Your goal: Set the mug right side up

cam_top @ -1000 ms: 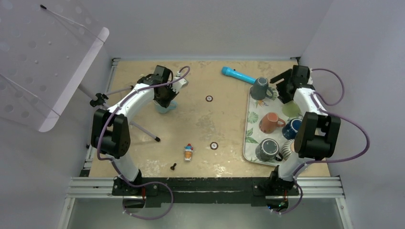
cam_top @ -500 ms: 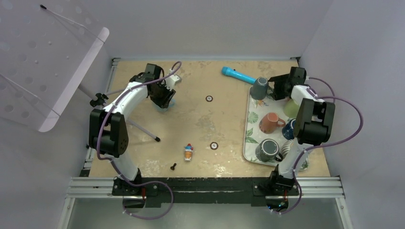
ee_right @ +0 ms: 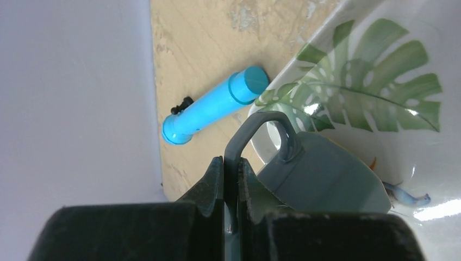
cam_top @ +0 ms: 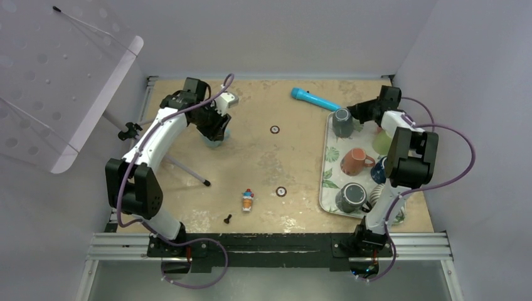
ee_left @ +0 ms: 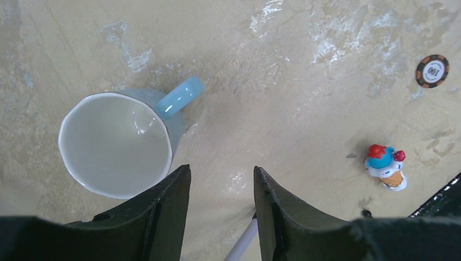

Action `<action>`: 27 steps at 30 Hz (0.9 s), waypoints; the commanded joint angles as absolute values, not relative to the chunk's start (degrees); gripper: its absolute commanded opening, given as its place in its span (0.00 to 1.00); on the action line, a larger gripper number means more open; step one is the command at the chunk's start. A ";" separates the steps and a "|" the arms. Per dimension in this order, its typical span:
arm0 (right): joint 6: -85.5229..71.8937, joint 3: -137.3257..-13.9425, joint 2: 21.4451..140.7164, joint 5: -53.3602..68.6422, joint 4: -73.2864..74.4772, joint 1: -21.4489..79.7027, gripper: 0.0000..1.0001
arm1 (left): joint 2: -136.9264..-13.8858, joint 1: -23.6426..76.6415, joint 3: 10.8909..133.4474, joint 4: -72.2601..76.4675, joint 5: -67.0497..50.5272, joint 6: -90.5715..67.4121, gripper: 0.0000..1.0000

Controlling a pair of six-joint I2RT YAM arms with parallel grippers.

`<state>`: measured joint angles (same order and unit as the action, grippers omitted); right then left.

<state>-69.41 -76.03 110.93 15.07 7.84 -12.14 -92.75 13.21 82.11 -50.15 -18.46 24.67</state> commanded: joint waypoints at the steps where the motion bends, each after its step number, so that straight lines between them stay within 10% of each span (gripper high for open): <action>1: -60.82 -74.91 108.59 17.21 3.99 -11.64 0.00 | -89.88 13.44 85.53 -54.93 -24.50 25.10 0.51; 17: -22.25 -66.35 82.68 31.45 -12.03 9.27 0.00 | -85.64 13.45 97.20 -68.36 -50.36 25.39 0.69; 27: -4.92 -62.56 67.55 61.38 -17.11 26.22 0.00 | -81.39 13.44 104.65 -76.93 -59.80 30.93 0.85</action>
